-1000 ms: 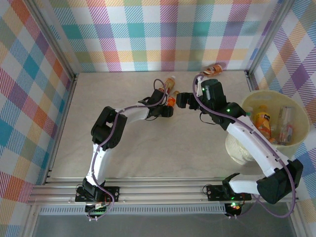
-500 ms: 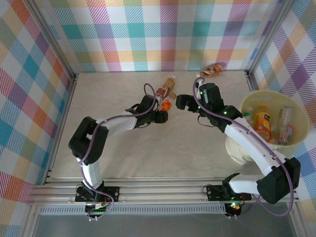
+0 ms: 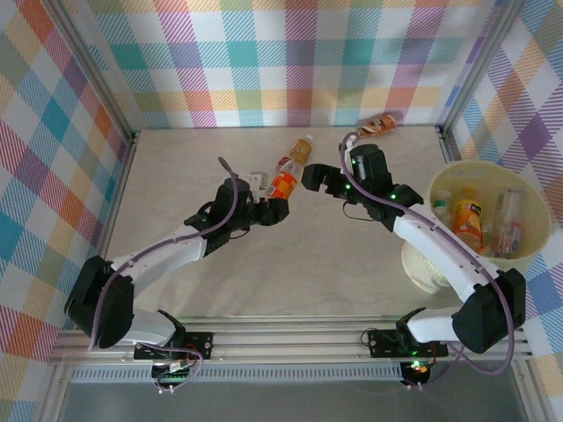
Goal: Put the plastic bottles in the bin
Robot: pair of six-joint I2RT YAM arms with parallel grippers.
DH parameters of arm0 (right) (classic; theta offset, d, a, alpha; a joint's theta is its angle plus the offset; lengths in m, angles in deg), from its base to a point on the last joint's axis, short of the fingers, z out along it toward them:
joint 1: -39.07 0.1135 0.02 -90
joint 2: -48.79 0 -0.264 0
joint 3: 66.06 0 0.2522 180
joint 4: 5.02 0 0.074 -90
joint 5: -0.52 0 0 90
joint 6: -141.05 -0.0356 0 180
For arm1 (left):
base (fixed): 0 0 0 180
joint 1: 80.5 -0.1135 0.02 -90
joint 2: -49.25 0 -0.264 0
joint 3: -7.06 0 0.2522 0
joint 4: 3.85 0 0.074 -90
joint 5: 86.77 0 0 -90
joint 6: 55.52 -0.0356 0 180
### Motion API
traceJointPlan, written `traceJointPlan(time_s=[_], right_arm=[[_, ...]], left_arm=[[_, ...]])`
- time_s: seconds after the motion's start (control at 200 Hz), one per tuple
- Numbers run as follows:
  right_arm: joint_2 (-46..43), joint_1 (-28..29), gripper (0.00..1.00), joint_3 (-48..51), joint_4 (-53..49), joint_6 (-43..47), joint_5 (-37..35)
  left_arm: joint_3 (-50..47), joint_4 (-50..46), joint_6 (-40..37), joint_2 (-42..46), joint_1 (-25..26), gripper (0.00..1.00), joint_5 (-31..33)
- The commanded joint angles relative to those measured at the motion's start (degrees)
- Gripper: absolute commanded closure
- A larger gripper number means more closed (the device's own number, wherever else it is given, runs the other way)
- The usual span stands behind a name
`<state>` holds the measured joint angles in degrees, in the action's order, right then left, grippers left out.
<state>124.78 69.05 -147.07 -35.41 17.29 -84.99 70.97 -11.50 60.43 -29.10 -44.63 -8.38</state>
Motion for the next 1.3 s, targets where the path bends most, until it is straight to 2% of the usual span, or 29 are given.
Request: traceJointPlan(time_s=[0.0, 0.355, 0.775, 0.905, 1.095, 1.295], right_arm=[[0.13, 0.04, 0.00, -1.54, 6.92, -3.23, 5.47], [4.62, 0.09, 0.00, -1.41, 19.44, -8.97, 17.56], [7.40, 0.10, 0.00, -1.56, 21.68, -10.59, 21.10], [8.30, 0.08, 0.09, -2.19, 22.32, -11.50, 22.56], [8.30, 0.09, 0.30, -1.65, 22.37, -10.94, 22.58], [7.89, 0.09, 0.43, -1.75, 20.51, -9.62, 21.28]], left_arm=[[-2.04, 7.41, 4.56, 3.52, 0.42, 0.53, -4.09], [-4.36, 15.87, 9.48, 5.38, 0.52, 0.53, -11.93], [-4.45, 19.36, 11.27, 4.98, 0.64, 0.53, -13.60], [-4.37, 19.93, 11.70, 4.50, 0.68, 0.53, -13.48], [-3.97, 19.92, 11.92, 3.69, 0.70, 0.54, -13.37], [-3.53, 19.81, 12.01, 3.03, 0.76, 0.54, -13.56]])
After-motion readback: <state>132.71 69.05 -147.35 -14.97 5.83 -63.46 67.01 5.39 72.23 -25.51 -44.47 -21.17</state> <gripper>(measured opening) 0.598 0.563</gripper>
